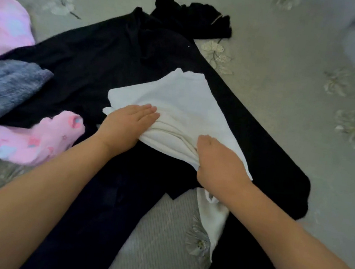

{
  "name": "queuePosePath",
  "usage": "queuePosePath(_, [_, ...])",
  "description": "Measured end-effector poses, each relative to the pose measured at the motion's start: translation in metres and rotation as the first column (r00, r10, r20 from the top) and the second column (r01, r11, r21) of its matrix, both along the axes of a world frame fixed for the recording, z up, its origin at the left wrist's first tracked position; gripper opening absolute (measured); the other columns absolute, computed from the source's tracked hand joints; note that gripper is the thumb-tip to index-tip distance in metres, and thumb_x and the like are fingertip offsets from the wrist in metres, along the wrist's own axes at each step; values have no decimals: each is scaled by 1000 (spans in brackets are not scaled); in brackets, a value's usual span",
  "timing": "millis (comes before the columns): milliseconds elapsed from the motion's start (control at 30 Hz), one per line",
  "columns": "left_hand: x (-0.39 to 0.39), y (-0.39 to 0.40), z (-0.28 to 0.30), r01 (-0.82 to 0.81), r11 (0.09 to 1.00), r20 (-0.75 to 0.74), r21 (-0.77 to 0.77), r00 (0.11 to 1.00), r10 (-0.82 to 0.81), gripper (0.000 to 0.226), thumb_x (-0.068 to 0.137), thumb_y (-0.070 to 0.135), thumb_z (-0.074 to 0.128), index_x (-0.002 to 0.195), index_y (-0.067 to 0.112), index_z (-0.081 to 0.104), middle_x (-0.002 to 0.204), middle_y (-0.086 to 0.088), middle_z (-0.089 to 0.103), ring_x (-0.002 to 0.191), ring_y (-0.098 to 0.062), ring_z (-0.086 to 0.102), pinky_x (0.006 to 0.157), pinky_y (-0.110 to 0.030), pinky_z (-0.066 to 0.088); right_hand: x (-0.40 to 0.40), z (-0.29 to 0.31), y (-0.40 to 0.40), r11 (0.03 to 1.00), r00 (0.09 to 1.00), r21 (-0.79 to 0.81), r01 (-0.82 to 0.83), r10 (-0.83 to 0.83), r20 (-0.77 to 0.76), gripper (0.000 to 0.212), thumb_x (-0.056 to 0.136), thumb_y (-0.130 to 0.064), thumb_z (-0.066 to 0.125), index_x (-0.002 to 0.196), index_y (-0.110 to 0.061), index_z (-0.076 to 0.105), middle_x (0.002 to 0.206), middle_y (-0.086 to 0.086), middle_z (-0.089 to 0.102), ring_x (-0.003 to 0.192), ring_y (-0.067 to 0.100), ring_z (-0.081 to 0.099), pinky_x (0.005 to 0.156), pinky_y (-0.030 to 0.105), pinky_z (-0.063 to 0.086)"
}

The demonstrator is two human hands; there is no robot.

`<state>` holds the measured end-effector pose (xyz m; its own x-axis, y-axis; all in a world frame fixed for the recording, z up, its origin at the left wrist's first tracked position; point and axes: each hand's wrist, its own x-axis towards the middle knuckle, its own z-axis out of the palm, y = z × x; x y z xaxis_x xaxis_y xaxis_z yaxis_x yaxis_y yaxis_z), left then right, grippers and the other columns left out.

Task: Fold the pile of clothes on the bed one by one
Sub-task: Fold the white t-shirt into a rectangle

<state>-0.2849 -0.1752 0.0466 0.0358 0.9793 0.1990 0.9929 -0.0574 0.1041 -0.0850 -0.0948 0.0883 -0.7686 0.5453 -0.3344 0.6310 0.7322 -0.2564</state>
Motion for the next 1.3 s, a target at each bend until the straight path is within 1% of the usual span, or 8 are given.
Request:
queuePosePath(100, [21, 12, 42, -23, 998, -35, 60, 999, 25, 62, 32, -32, 68, 92, -17, 64, 93, -34, 65, 78, -51, 63, 59, -62, 47, 20, 31, 20, 985, 997, 167, -34, 44, -59, 43, 86, -4, 42, 129, -5, 32, 131, 11, 39, 123, 24, 37, 94, 23, 32])
queuePosePath(200, [50, 27, 86, -64, 995, -89, 73, 994, 71, 60, 34, -32, 69, 92, -19, 63, 92, -36, 63, 77, -53, 62, 59, -63, 46, 44, 64, 40, 970, 993, 241, -36, 62, -98, 53, 85, 5, 41, 136, 6, 26, 145, 22, 28, 137, 30, 25, 110, 30, 22])
queuePosePath(300, [84, 33, 124, -150, 986, -160, 77, 974, 161, 55, 36, -30, 70, 90, -20, 63, 91, -36, 64, 77, -51, 63, 56, -62, 46, 67, 91, 60, 950, 965, 310, -25, 104, -241, 51, 67, 21, 53, 117, 20, 47, 123, 39, 47, 119, 47, 47, 97, 42, 42])
queuePosePath(367, [108, 36, 146, -206, 974, -200, 96, 955, 222, 45, 50, -28, 61, 94, -19, 62, 94, -36, 63, 82, -51, 63, 60, -60, 48, 81, 110, 71, 952, 965, 296, -73, 142, -220, 56, 78, 17, 41, 132, 15, 32, 142, 34, 27, 135, 41, 26, 111, 37, 24])
queuePosePath(433, [133, 40, 164, -280, 957, -225, 75, 930, 289, 47, 72, -19, 48, 119, -16, 49, 123, -34, 51, 112, -46, 52, 93, -50, 43, 99, 128, 83, 951, 960, 273, -143, 200, -194, 59, 86, 11, 31, 142, 7, 14, 151, 24, 8, 142, 31, 7, 115, 30, 4])
queuePosePath(500, [152, 40, 183, -404, 912, -260, -66, 890, 375, 53, 92, -4, 32, 143, -2, 17, 151, -20, 16, 140, -30, 17, 115, -33, 7, 118, 147, 93, 932, 948, 319, -173, 245, -202, 60, 87, 9, 31, 143, 4, 9, 153, 21, 5, 143, 28, 4, 115, 29, 1])
queuePosePath(867, [320, 81, 291, -467, 881, -375, -79, 832, 408, 53, 96, 3, 23, 146, 5, 5, 154, -12, 5, 143, -21, 5, 113, -28, -2, 279, 238, 132, 872, 929, 472, -130, 274, -250, 61, 86, 10, 32, 143, 5, 10, 152, 24, 7, 142, 29, 8, 114, 31, 3])
queuePosePath(1300, [608, 128, 332, -158, 987, -375, -16, 916, 141, 52, 98, 7, 26, 145, 5, 7, 155, -12, 6, 142, -21, 7, 113, -29, 1, 596, 280, 125, 827, 979, 543, 144, -40, -200, 62, 89, 5, 30, 143, 5, -1, 153, 22, 1, 142, 26, 6, 113, 28, 3])
